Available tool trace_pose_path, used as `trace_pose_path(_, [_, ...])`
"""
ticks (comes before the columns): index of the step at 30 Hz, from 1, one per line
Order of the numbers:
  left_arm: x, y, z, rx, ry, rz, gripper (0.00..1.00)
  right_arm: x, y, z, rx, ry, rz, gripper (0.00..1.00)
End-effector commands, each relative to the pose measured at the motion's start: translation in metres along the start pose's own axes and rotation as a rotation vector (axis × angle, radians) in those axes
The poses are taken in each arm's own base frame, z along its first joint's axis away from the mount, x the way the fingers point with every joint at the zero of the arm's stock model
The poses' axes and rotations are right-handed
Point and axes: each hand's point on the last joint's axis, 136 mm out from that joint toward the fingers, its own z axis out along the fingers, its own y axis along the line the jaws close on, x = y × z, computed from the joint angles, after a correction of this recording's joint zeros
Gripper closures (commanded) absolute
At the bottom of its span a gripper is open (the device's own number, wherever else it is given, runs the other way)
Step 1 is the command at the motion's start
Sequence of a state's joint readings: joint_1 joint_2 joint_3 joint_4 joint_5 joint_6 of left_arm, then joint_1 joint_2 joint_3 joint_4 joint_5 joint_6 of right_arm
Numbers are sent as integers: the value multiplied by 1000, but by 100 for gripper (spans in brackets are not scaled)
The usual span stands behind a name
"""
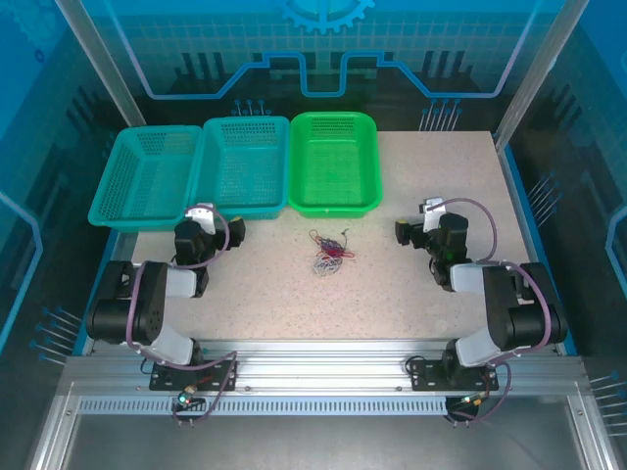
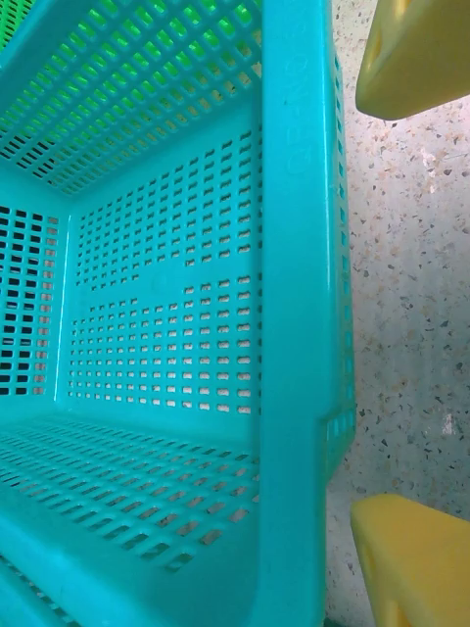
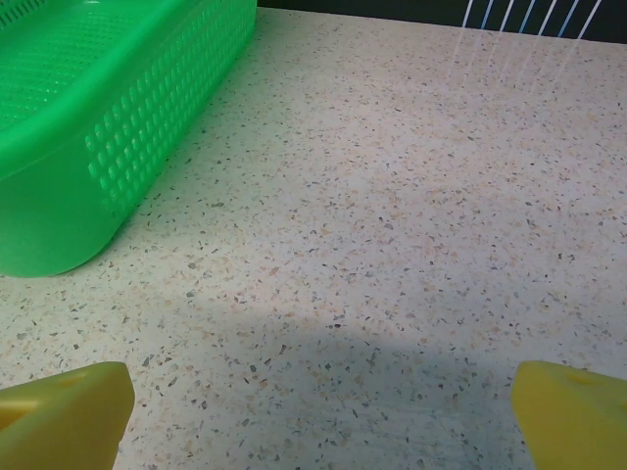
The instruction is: Untangle the cables
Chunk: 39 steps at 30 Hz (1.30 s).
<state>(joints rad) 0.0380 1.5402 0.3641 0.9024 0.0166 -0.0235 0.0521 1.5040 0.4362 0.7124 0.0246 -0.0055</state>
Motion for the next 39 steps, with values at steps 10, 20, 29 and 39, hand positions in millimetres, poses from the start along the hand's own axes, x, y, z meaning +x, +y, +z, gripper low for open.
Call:
trace_pose_path(10, [-8,-4,4,13,-17,17,1,-8,0,1,-4,-29,-6,0])
trace_pose_path(20, [-11,-4,1,12,-28,18,1,-21,-1,-6,-1,-18,-4,0])
trace_pose_path(29, [-71,-34,-64,28,-131,-21,1,-62,7,-75,18,185,296,0])
trace_pose_path(39, [-79,-139,-103,137,276,-324,1,-43,126,-114,-345,474,343,0])
